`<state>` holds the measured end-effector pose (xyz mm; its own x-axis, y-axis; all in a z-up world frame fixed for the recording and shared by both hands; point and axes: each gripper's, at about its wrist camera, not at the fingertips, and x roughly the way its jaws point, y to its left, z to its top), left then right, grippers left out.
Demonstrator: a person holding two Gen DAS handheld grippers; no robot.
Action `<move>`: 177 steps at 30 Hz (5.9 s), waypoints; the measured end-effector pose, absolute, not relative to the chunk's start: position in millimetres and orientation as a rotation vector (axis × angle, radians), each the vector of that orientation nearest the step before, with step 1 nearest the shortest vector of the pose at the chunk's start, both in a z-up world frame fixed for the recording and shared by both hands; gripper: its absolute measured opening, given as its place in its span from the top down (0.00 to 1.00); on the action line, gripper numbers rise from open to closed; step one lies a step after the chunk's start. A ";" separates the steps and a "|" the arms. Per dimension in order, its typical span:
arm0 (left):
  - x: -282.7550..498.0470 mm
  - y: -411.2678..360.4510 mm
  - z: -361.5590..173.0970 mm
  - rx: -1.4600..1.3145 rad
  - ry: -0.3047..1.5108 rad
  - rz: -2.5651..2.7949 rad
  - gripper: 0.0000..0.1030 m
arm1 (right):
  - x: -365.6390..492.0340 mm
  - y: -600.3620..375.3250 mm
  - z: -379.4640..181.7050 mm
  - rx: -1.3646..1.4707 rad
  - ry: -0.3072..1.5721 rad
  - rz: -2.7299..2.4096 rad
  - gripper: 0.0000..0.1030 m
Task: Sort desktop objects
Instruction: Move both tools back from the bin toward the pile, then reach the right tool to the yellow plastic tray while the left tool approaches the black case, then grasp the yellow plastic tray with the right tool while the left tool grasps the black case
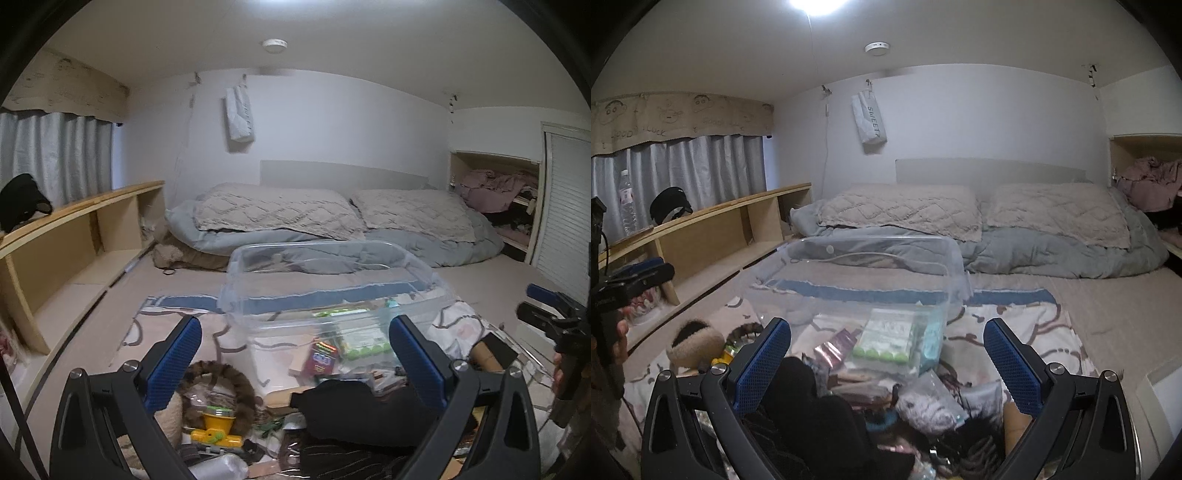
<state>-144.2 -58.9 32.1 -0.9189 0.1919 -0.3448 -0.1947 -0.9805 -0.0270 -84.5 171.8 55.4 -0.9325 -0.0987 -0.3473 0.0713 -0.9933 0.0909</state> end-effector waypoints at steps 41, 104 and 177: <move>-59.6 -193.6 -158.0 -1.241 -0.274 3.046 0.01 | -2.0 262.4 -109.6 1.236 -0.223 -3.060 0.00; -41.4 -185.2 -173.8 -1.654 0.075 3.155 0.00 | 29.7 334.2 -146.6 1.403 -0.771 -3.298 0.00; -44.1 -218.0 -199.4 -1.623 -0.303 3.108 0.00 | 61.0 305.5 -113.2 1.644 -0.802 -2.797 0.60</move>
